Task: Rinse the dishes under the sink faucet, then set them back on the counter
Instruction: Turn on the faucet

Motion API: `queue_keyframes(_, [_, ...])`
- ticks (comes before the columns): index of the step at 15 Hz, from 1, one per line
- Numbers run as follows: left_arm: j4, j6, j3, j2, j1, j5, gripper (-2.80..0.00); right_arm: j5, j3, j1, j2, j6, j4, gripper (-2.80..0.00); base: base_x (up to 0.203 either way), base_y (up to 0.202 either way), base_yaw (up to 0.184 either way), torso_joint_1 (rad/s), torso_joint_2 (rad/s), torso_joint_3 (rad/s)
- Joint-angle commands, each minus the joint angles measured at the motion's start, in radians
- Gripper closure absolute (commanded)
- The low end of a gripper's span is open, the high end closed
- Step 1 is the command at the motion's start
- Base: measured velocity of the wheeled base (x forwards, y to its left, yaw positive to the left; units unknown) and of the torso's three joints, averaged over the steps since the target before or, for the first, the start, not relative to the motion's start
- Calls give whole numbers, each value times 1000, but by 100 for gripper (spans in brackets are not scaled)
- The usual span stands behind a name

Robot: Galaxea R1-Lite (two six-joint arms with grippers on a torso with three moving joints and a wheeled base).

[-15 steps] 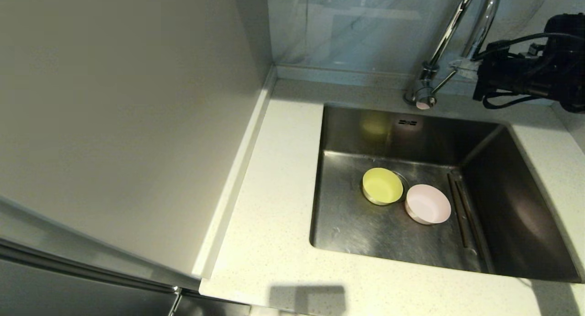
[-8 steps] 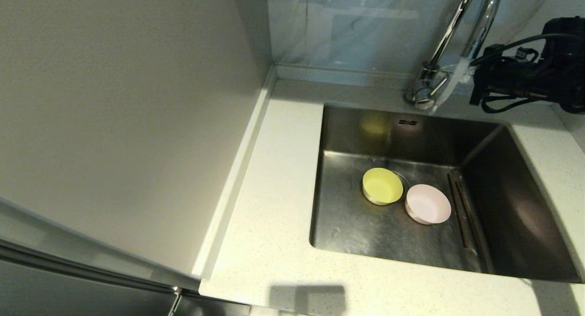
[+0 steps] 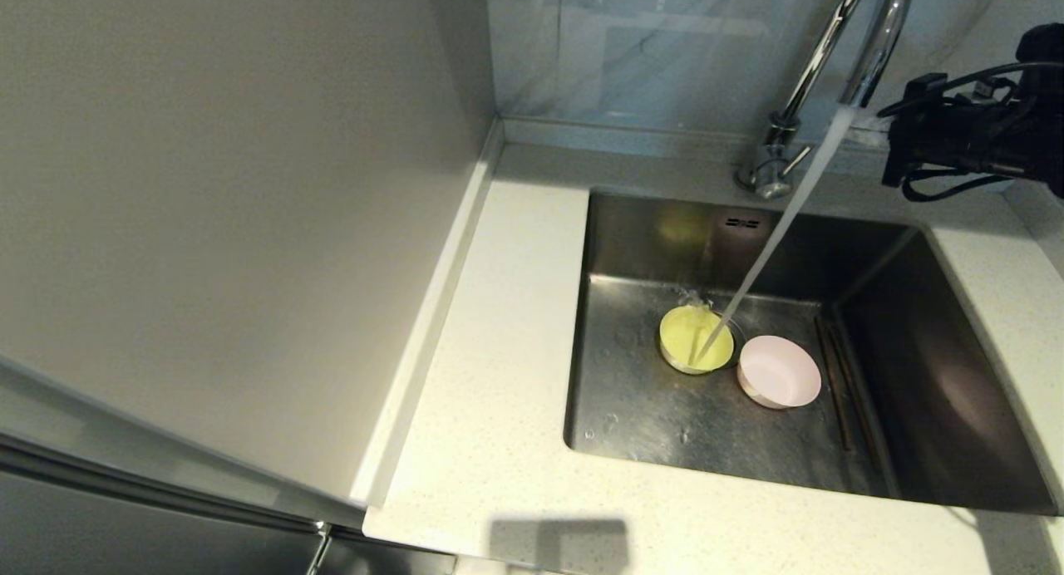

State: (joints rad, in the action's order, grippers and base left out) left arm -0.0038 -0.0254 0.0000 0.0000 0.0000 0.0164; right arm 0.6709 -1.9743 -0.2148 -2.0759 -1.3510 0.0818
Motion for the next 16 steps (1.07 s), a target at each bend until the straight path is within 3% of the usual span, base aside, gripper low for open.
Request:
queue_keyframes(1, [-1, -1, 0, -3, 0, 0, 0, -6, 4, -43, 25, 11, 0, 0, 0, 0, 0, 0, 0, 0])
queue_keyframes(3, [-1, -1, 0, -3, 0, 0, 0, -7, 6, -89, 55, 31, -3, 0, 0, 0, 0, 0, 0, 0])
queue_keyframes(5, [-1, -1, 0, -3, 0, 0, 0, -7, 37, -118, 97, 160, -38, 0, 0, 0, 0, 0, 0, 0])
queue_keyframes(6, [-1, -1, 0, -3, 0, 0, 0, -9, 57, -122, 115, 266, -73, 0, 0, 0, 0, 0, 0, 0])
queue_keyframes(8, [-1, -1, 0, -3, 0, 0, 0, -83, 108, -124, 165, 616, -211, 0, 0, 0, 0, 0, 0, 0])
queue_keyframes(10, [-1, -1, 0, -3, 0, 0, 0, -281, 204, -122, 240, 978, -325, 0, 0, 0, 0, 0, 0, 0])
queue_keyframes(11, [-1, -1, 0, -3, 0, 0, 0, -366, 273, -122, 305, 1095, -352, 0, 0, 0, 0, 0, 0, 0])
queue_keyframes(16, [-1, -1, 0, -3, 0, 0, 0, -556, 495, -123, 631, 1339, -354, 0, 0, 0, 0, 0, 0, 0])
